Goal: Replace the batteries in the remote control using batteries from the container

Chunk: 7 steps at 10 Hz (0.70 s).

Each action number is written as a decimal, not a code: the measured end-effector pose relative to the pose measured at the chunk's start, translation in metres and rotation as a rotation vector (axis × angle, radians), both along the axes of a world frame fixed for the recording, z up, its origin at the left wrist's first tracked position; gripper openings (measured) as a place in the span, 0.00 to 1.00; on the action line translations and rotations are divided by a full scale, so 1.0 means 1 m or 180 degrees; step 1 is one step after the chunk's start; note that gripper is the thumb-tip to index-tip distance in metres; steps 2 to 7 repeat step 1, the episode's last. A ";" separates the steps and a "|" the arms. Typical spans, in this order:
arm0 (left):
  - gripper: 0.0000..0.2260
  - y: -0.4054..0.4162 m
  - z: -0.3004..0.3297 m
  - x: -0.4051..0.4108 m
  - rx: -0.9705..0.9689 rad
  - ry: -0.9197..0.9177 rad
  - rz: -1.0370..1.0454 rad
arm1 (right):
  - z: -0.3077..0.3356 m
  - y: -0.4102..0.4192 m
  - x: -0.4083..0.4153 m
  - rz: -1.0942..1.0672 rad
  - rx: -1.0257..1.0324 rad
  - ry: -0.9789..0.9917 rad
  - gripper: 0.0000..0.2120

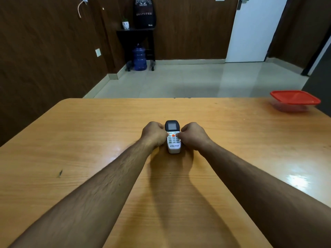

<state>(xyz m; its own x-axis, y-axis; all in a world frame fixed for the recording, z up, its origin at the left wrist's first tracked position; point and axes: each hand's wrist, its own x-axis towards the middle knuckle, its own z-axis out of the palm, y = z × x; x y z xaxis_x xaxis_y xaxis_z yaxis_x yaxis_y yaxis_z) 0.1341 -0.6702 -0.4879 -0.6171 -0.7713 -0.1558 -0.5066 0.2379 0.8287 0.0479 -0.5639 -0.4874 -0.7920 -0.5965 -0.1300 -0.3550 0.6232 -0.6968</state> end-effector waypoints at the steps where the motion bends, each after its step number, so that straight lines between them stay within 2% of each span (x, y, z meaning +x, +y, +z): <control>1: 0.19 -0.006 0.009 0.010 -0.0223 0.0027 0.0146 | 0.007 0.008 0.002 -0.0060 -0.0123 -0.0043 0.11; 7: 0.19 -0.006 0.009 0.010 -0.0223 0.0027 0.0146 | 0.007 0.008 0.002 -0.0060 -0.0123 -0.0043 0.11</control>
